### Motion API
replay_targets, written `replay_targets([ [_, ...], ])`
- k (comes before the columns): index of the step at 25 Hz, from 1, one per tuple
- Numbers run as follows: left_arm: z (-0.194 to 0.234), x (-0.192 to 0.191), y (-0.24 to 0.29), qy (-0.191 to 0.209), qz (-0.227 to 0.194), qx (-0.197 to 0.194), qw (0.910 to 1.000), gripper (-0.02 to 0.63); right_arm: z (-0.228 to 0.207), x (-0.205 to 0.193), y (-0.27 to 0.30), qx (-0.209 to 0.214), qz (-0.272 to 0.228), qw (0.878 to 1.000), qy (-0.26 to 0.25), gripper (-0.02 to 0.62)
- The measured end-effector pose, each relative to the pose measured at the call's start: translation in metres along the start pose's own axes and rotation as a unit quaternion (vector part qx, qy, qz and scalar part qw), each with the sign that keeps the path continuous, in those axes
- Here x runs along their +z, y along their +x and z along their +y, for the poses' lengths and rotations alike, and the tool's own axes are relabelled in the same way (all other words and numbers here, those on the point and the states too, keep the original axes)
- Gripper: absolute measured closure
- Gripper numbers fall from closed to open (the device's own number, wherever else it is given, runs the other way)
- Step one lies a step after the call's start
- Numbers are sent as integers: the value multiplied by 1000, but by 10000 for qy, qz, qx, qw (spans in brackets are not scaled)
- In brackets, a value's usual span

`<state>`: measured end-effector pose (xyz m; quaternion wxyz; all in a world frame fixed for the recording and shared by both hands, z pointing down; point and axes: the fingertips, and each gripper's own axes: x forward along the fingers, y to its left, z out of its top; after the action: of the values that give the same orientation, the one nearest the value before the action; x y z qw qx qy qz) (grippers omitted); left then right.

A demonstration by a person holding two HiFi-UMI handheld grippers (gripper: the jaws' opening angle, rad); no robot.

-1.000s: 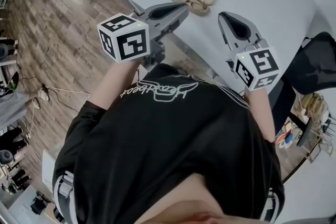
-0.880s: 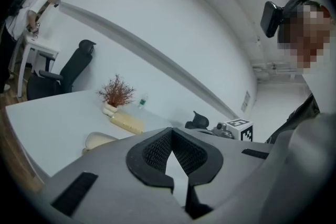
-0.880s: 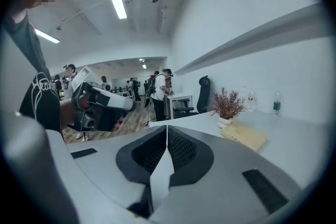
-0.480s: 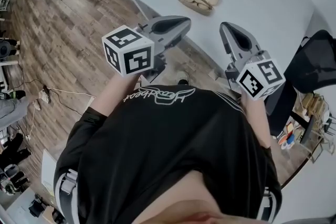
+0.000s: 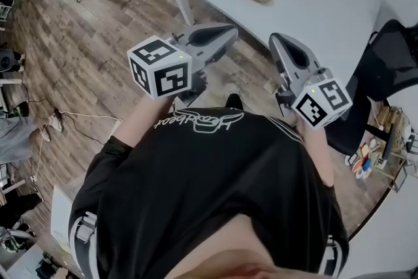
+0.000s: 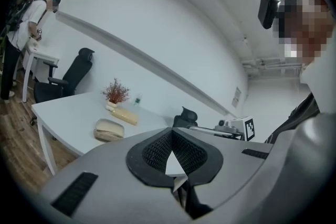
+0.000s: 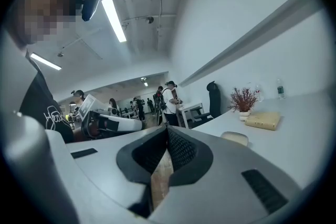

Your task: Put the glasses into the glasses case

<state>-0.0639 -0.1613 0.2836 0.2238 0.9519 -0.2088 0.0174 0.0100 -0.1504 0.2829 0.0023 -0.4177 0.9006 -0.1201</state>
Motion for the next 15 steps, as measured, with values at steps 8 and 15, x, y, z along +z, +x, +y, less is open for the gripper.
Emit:
replay_targets([
  [8, -43, -23, -44, 37, 9, -206, 9998, 600, 65, -13, -37, 53, -199, 9997, 161, 586],
  [15, -77, -43, -55, 74, 95, -473, 9988, 600, 91, -28, -71, -123, -268, 9992, 252, 586],
])
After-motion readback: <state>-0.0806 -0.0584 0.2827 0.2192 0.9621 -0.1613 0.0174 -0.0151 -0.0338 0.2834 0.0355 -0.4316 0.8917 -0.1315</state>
